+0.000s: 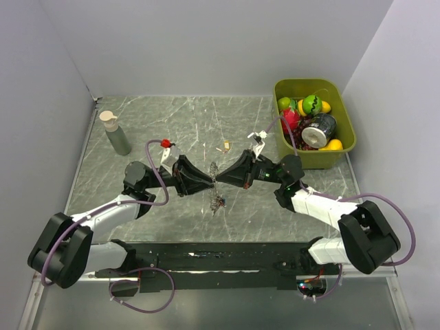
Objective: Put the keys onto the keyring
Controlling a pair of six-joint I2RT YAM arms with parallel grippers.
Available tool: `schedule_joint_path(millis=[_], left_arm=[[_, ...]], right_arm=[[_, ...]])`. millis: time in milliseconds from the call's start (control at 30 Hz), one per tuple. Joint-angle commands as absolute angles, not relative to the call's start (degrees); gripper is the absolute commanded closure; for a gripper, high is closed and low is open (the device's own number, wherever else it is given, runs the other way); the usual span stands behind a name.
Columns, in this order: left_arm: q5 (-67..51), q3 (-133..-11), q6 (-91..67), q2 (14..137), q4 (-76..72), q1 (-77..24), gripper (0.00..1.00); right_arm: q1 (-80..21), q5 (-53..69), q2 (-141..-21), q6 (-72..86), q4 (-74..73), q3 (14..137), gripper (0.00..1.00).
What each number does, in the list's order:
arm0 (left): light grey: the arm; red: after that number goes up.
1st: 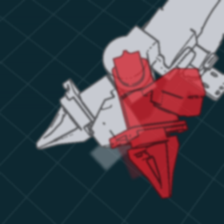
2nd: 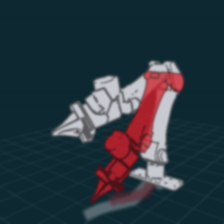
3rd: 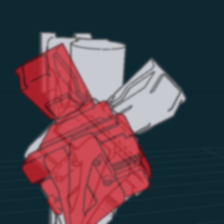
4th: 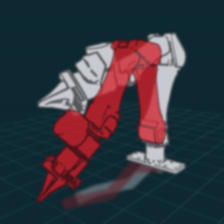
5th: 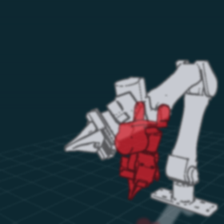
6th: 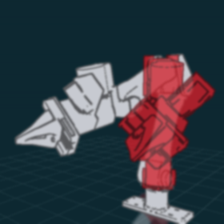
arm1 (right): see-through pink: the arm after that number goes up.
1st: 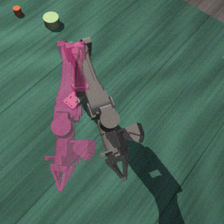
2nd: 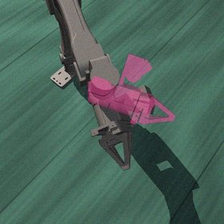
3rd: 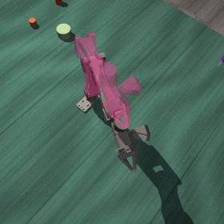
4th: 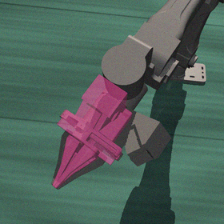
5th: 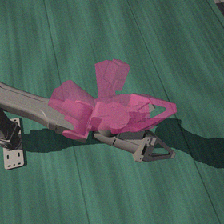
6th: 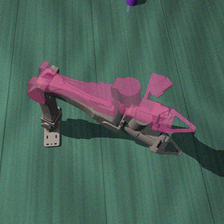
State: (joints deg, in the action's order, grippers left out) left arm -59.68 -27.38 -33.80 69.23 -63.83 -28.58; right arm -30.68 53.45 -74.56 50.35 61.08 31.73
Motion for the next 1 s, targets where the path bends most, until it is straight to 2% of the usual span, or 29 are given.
schedule_joint_path(millis=[0,233,300,433,667,767,967], left_arm=[[-59.8,-31.1,-34.6,70.6,-66.1,-29.6,0.75],[-59.9,-32.5,-32.9,70.8,-62.2,-30.1,0.86],[-59.9,-32.6,-33.0,70.9,-62.1,-30.3,0.87],[-59.5,-32.5,-32.7,70.7,-61.8,-30.4,0.79],[-55.1,-31.4,-24.6,64.5,-51.2,-30.3,0.67],[-53.4,-30.5,-24.4,62.6,-52.0,-30.2,0.64],[-51.7,-30.5,-29.1,64.6,-55.5,-29.4,0.66]], right_arm=[[-30.2,51.3,-71.9,47.9,61.3,31.5,1.0],[-30.4,49.5,-69.3,45.7,58.1,31.0,1.0],[-30.4,48.9,-68.6,44.4,56.4,30.9,1.0],[-30.4,47.4,-66.9,43.6,55.6,30.2,1.0],[-30.4,47.3,-66.4,43.4,56.0,29.9,1.0],[-30.4,47.5,-66.6,43.6,56.7,29.8,1.0],[-30.4,47.9,-66.6,44.0,57.5,29.7,1.0]])
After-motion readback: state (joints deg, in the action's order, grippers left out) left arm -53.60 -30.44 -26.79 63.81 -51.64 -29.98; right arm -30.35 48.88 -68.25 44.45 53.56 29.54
